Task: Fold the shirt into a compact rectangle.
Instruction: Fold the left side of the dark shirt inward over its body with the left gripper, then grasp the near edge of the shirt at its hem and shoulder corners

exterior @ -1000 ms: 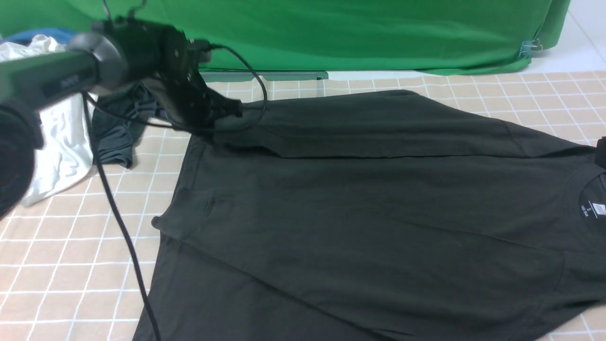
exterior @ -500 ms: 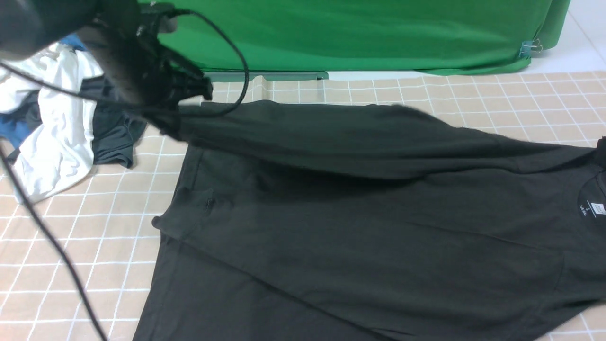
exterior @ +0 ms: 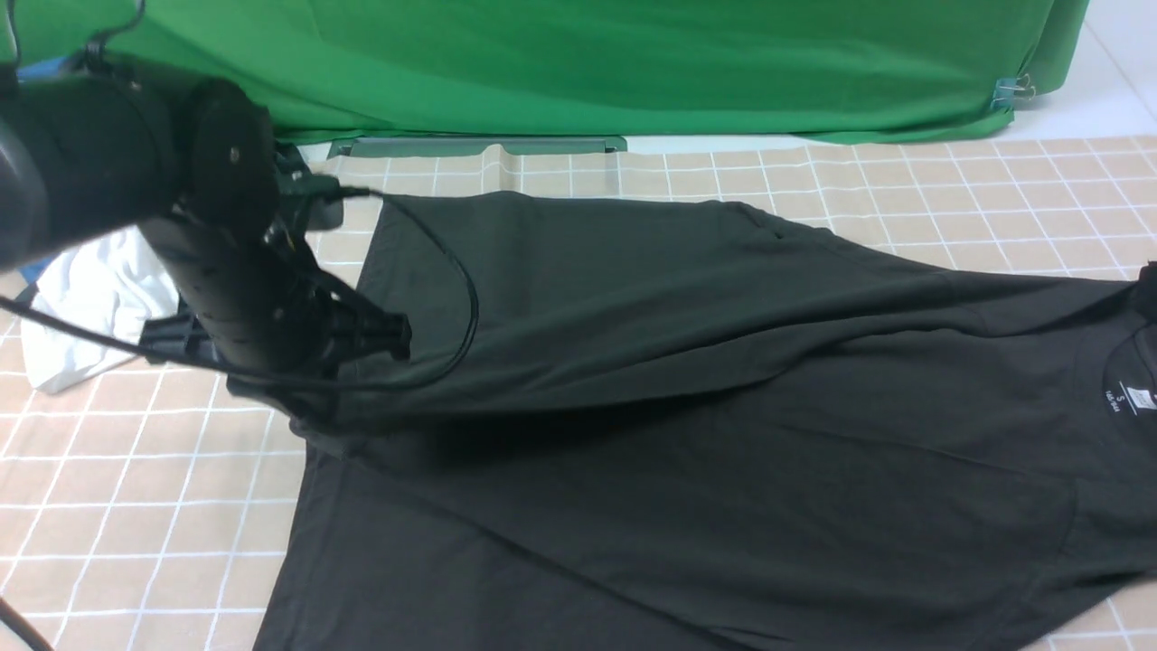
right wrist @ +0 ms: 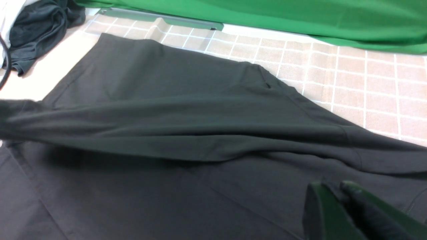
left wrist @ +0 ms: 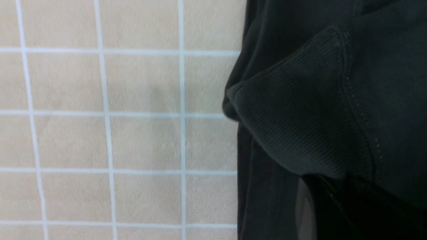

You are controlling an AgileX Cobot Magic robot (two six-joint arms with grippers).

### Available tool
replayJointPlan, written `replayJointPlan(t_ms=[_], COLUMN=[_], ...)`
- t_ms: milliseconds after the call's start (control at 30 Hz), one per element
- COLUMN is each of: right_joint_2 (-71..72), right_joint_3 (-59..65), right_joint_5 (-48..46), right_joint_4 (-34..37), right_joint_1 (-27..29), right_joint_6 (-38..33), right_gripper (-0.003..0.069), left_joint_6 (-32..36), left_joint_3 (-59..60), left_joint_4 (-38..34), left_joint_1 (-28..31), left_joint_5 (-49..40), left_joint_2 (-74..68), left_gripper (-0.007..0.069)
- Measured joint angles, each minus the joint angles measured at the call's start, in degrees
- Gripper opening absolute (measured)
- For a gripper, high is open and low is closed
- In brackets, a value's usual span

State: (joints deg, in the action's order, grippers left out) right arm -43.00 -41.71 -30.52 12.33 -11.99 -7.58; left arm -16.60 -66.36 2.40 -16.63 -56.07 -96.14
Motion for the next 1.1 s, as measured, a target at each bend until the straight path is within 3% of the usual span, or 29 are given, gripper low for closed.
replayJointPlan(t_ms=[233,400,500,600,733,867,1000,1100], right_joint_2=[0.0,0.0,-0.58,-2.81,-8.81,-13.57,-17.23,-18.65], right_joint_3=[0.0,-0.11,-1.25,-4.16,-9.11,-10.6,-10.6,-10.6], right_joint_5=[0.0,-0.32,-3.44,-8.64,-17.58,-20.18,-20.31,-20.19], right_joint_4=[0.0,0.0,-0.2,-0.94,-1.33,-1.33,-1.33,-1.33], right_joint_1=[0.0,0.0,0.06,0.11,0.11,0.11,0.11,0.11], right_joint_6=[0.0,0.25,1.56,2.43,2.82,2.82,2.82,2.82], right_gripper=[0.0111,0.0118,0.012,0.012,0.012,0.0123,0.0123,0.0123], left_joint_6=[0.2,2.4,4.85,5.26,3.77,3.26,3.21,3.21], left_joint_3=[0.68,0.71,0.71,1.62,8.64,19.21,28.11,30.69], left_joint_4=[0.06,0.58,0.64,0.58,-0.06,-4.75,-6.17,-6.42], left_joint_1=[0.0,0.0,0.0,0.0,-1.35,-3.02,-3.52,-3.52], left_joint_5=[1.24,0.24,-1.14,-2.65,-3.01,-3.94,-2.63,-1.28], left_joint_2=[0.0,0.0,0.52,2.66,9.78,16.47,19.91,20.4], left_gripper=[0.0092,0.029,0.0349,0.033,0.0208,0.0108,0.0119,0.0174])
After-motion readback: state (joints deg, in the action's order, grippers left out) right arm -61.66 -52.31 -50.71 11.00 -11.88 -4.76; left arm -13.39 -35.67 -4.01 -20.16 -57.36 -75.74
